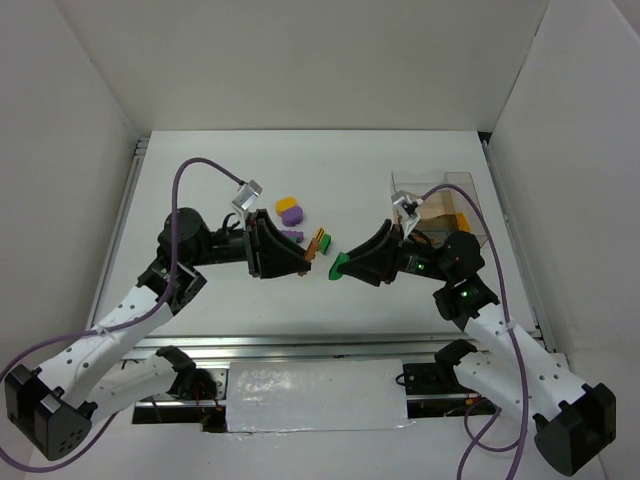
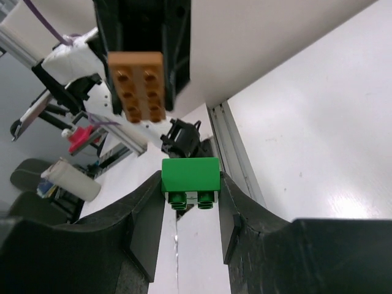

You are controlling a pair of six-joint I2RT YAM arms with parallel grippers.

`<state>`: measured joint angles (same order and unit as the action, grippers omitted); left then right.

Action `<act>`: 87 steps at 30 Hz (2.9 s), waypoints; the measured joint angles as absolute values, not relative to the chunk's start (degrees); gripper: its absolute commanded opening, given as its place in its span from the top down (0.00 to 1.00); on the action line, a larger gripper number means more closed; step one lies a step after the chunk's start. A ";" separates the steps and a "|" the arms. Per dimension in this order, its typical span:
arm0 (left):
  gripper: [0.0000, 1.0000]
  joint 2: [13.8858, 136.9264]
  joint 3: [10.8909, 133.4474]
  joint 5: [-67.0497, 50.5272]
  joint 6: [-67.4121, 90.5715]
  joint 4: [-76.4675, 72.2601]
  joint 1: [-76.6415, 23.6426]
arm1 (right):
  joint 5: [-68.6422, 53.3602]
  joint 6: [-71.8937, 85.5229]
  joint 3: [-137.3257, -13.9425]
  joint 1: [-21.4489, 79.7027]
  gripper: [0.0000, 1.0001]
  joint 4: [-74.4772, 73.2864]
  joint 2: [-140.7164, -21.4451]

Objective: Sort the legos into containers by color

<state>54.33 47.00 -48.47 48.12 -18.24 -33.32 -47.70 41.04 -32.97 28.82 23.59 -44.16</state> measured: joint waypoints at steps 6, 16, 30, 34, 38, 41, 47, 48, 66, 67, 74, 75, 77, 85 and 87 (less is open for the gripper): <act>1.00 53.25 48.66 -47.53 46.26 -13.10 -31.68 | -43.77 36.53 -34.00 24.47 1.00 13.06 -43.40; 1.00 52.05 61.71 -17.41 30.68 22.72 -31.03 | 12.16 31.46 -50.89 11.60 1.00 -10.87 -62.19; 1.00 41.98 52.93 -12.51 23.79 31.75 -30.89 | 27.83 29.65 -68.03 3.86 0.93 -13.02 -92.27; 1.00 41.76 52.93 -12.75 23.20 31.75 -30.89 | 27.81 29.74 -71.70 3.84 0.92 -13.30 -96.86; 1.00 41.78 52.93 -12.73 22.61 31.77 -30.87 | 27.79 30.48 -71.96 3.86 0.90 -14.13 -98.89; 1.00 41.80 52.93 -12.73 22.59 31.79 -30.87 | 27.68 31.03 -71.77 3.86 0.75 -14.17 -99.13; 1.00 42.17 52.93 -13.02 22.61 31.75 -30.87 | 26.70 31.81 -70.35 3.81 0.32 -13.78 -99.15; 1.00 42.35 52.93 -13.15 22.61 31.75 -30.85 | 26.52 31.86 -70.22 3.81 0.31 -13.78 -99.15; 1.00 49.45 50.35 -39.38 32.67 10.76 -29.91 | -27.09 29.47 -51.13 16.25 0.24 -0.56 -64.31; 1.00 49.78 49.95 -41.47 33.61 8.75 -29.93 | -31.05 30.61 -49.52 18.96 0.23 2.85 -60.88; 1.00 49.06 49.32 -51.24 38.28 -1.23 -30.26 | -45.15 40.07 -43.66 30.94 0.19 20.43 -51.09; 1.00 48.56 49.32 -51.81 38.98 -2.07 -30.28 | -45.80 41.19 -43.48 32.42 0.18 21.98 -51.40; 1.00 47.57 49.32 -52.69 39.33 -2.83 -30.30 | -45.93 42.52 -43.44 35.77 0.18 23.66 -53.25; 1.00 46.74 49.39 -53.30 39.00 -1.52 -30.46 | -44.88 43.66 -44.05 44.53 0.21 25.76 -57.54; 1.00 46.74 49.39 -53.30 38.89 -0.95 -30.48 | -44.62 43.99 -44.31 45.23 0.24 26.85 -58.43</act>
<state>46.74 49.39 -53.30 38.89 -0.95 -30.48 -44.62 43.99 -44.31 45.23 26.85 -58.43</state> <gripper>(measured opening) 0.459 0.783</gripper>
